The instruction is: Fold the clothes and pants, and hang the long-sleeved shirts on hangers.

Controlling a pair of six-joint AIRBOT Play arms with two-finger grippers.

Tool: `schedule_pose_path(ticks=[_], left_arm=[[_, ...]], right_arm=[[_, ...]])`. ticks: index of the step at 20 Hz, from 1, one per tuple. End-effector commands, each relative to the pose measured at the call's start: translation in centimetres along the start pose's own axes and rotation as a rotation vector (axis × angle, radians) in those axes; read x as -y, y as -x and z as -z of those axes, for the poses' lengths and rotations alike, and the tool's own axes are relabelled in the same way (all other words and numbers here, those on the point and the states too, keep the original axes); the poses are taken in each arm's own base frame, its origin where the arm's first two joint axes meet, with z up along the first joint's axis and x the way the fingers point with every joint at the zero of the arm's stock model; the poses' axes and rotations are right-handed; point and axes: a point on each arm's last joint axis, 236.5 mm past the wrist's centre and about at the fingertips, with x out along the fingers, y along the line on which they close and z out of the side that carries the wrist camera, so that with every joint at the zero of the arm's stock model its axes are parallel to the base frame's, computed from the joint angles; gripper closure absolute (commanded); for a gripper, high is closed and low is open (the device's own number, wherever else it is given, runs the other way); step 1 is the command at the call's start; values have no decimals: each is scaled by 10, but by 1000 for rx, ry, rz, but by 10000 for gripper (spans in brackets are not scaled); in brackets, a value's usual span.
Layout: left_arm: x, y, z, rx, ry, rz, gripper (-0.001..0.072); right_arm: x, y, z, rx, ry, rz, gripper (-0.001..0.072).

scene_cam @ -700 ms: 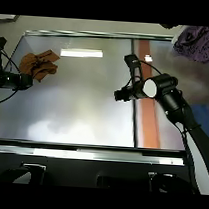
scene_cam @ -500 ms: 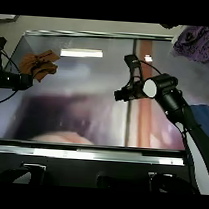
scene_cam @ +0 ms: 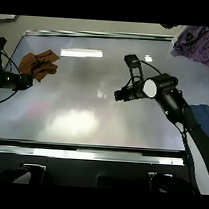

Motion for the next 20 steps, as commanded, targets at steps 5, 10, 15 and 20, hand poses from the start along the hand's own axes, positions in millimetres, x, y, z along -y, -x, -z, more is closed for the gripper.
schedule_pose_path(ticks=[5, 10, 15, 20], left_arm=[[0, 0, 0, 1, -1, 0, 687], [0, 0, 0, 1, 0, 1, 687], [-12, -5, -21, 77, 105, -37, -13], [-121, -26, -101, 340, 445, -189, -13]], right_arm=[[-1, 0, 0, 1, 1, -1, 678], [-1, 0, 0, 1, 1, -1, 678], [-1, 0, 0, 1, 0, -1, 678], [-1, 0, -4, 15, -1, -4, 678]])
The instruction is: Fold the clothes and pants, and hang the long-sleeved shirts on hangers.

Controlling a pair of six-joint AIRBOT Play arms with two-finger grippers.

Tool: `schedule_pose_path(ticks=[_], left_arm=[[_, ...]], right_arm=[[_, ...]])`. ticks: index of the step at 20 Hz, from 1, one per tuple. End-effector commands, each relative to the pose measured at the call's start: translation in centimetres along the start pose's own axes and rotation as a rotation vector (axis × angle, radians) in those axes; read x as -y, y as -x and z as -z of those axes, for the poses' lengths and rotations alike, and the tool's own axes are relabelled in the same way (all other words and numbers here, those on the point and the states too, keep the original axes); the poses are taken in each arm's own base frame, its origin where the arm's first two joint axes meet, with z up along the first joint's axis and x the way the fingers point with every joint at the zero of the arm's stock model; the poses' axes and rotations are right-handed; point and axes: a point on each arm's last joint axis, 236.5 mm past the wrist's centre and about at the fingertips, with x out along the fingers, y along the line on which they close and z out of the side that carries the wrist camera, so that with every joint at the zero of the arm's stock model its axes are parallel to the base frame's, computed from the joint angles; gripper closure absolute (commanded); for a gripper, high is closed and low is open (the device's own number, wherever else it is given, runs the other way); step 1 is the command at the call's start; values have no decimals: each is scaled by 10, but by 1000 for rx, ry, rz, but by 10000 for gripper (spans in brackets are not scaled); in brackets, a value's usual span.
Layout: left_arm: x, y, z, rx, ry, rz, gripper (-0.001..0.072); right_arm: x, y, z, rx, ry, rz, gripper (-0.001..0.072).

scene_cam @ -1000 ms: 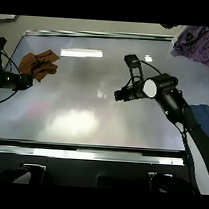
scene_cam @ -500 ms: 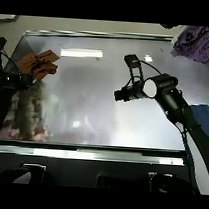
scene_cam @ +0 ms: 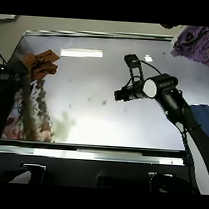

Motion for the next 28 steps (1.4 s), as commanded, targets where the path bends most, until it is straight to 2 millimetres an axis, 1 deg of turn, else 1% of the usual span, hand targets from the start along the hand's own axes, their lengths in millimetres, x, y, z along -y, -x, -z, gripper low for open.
schedule_pose_path(ticks=[1, 3, 4, 5, 7, 8, 10, 12, 13, 14, 15, 16, 18, 19, 20, 21, 22, 23, 24, 26, 27, 28], left_arm=[[-53, -49, -58, 132, 146, -79, -13], [-77, -104, -69, 115, 112, -111, -13], [-83, -130, -73, 123, 116, -113, -13], [-87, -155, -78, 140, 117, -110, -13], [-87, -198, -92, 187, 110, -94, -13], [-87, -220, -95, 194, 107, -90, -13], [-92, -263, -90, 165, 107, -96, -13], [-94, -295, -83, 128, 101, -105, -13], [-92, -304, -83, 118, 84, -105, -13], [-92, -312, -81, 109, 56, -107, 7], [-90, -318, -76, 99, 39, -107, 66], [-91, -323, -70, 82, 41, -110, 99], [-95, -328, -55, 33, 45, -122, 235], [-97, -329, -49, 11, 47, -128, 252], [-98, -328, -43, -16, 48, -134, 356], [-97, -323, -38, -48, 42, -137, 686], [-92, -316, -38, -64, 23, -127, 691], [-86, -306, -43, -67, 7, -117, 693], [-76, -292, -50, -61, -29, -102, 694], [-51, -254, -66, -49, -87, -77, 696], [-35, -233, -69, -54, -88, -53, 696], [-15, -209, -69, -62, -80, -8, 696]], right_arm=[[-2, 0, -3, 12, -4, -9, 678], [-2, 0, -3, 13, -3, -8, 678], [-2, 0, -3, 12, -3, -8, 678], [-2, 0, -3, 13, -3, -8, 678], [-2, 0, -1, 5, -3, -8, 677], [-2, 0, 3, -11, -4, -7, 677], [-1, 0, 8, -36, -3, -4, 677], [-1, 0, 9, -41, -3, -4, 677], [-1, 0, 9, -40, -3, -4, 677], [-2, 0, 9, -38, -3, -5, 677], [-2, 0, 8, -33, -3, -5, 677], [-2, 0, 7, -28, -3, -5, 677], [-2, 0, 5, -20, -4, -6, 677], [-2, 0, 4, -18, -7, -6, 677], [-2, 0, 4, -18, -7, -6, 677], [-2, 0, 4, -17, -7, -6, 677], [-2, 0, 3, -14, -6, -6, 677], [-2, 0, 1, -6, -7, -7, 677], [-2, 0, -1, 4, -7, -8, 677], [-3, 1, -3, 14, -19, -10, 675], [-3, 3, -4, 17, -23, -10, 676], [-3, 5, -4, 21, -36, -8, 676]])
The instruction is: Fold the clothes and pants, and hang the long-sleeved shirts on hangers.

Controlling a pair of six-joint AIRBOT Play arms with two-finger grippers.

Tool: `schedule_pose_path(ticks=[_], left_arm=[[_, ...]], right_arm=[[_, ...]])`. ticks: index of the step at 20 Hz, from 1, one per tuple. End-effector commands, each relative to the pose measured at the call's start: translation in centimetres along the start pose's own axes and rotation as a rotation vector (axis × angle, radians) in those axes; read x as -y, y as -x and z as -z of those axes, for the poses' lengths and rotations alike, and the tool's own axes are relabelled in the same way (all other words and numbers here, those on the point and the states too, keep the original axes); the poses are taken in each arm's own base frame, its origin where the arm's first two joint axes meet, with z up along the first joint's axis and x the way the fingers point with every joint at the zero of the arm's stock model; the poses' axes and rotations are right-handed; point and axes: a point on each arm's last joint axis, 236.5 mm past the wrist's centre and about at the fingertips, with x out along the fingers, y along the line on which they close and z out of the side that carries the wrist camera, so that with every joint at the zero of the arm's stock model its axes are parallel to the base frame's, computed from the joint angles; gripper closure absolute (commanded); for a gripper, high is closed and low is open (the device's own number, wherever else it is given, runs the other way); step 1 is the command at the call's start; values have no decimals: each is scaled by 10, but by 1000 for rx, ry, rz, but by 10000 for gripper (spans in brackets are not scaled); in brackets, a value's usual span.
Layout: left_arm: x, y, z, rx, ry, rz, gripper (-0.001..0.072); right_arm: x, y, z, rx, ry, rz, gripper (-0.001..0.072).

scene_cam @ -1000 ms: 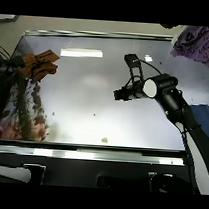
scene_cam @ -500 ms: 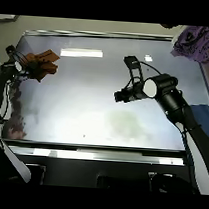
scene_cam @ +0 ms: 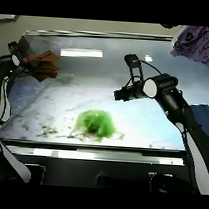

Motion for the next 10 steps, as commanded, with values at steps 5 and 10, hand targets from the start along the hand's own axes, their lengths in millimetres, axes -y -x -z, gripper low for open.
schedule_pose_path(ticks=[5, 10], left_arm=[[144, 166, 69, -203, -102, 300, 696], [266, 254, 198, -366, -170, 475, 695]], right_arm=[[26, 40, 5, 18, -39, 125, 676], [69, 105, 15, 50, 19, 325, 635]])
